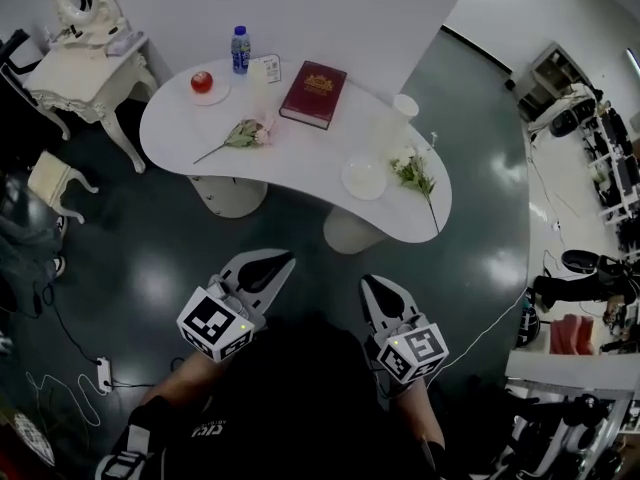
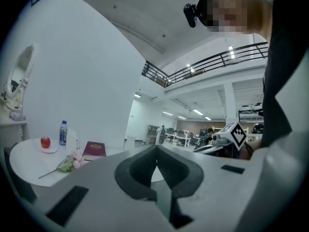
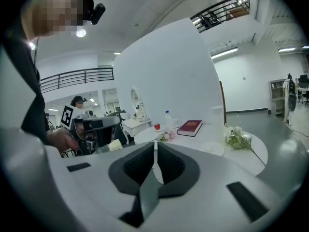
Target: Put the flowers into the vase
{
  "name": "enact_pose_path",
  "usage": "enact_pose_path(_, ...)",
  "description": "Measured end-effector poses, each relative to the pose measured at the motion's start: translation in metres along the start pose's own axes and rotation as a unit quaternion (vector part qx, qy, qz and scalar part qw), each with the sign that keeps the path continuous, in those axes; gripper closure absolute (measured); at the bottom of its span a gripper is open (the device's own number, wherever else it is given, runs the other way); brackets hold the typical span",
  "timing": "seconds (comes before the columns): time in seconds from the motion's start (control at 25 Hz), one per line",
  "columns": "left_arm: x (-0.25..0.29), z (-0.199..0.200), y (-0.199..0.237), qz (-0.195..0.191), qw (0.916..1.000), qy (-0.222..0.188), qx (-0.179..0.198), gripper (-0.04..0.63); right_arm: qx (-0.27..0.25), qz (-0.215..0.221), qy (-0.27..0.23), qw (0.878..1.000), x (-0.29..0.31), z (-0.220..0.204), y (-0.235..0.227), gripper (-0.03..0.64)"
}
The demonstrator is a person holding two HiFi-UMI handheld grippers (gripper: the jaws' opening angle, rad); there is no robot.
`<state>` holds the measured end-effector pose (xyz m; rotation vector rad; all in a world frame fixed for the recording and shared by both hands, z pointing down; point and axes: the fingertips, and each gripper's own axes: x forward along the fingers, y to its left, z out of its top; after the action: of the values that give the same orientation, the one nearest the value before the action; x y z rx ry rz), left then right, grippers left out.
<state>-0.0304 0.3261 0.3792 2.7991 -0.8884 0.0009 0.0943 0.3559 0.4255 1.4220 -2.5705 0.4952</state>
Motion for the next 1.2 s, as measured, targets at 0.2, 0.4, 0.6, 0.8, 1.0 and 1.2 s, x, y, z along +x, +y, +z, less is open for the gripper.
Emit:
enact_pose_path(0.2,0.044,-0.007,0.037,0.005,0.9999,0.011,-0.009,0.583,0.011,-0.001,0.002,1.000,0.038,0.012,-0.049,0.588)
enact_pose_path(0.4,0.109,0.010,0.079,0.022,0.9996,0.019,0.006,0.583,0.015,0.012,0.001,1.000,0.086,0.032,-0.120,0.588)
enact_pose_path(0.6,0.175,0.035,0.122,0.070,0.9974,0.009,0.016,0.583,0.013,0.031,0.011,0.999,0.134,0.055,-0.191,0.588)
enact_pose_path(0.8,0.222,0.031,0.154,0.096,0.9952,0.020,-0.007,0.583,0.016,0.055,0.027,0.998,0.171,0.063,-0.231,0.588)
enact_pose_path(1.0,0.247,0.035,0.177,0.086,0.9959,0.025,-0.015,0.583,0.019,0.054,0.031,0.998,0.191,0.072,-0.246,0.588)
enact_pose_path(1.2,0.266,0.035,0.194,0.054,0.9979,0.035,0.011,0.583,0.018,0.033,0.026,0.999,0.199,0.086,-0.258,0.588)
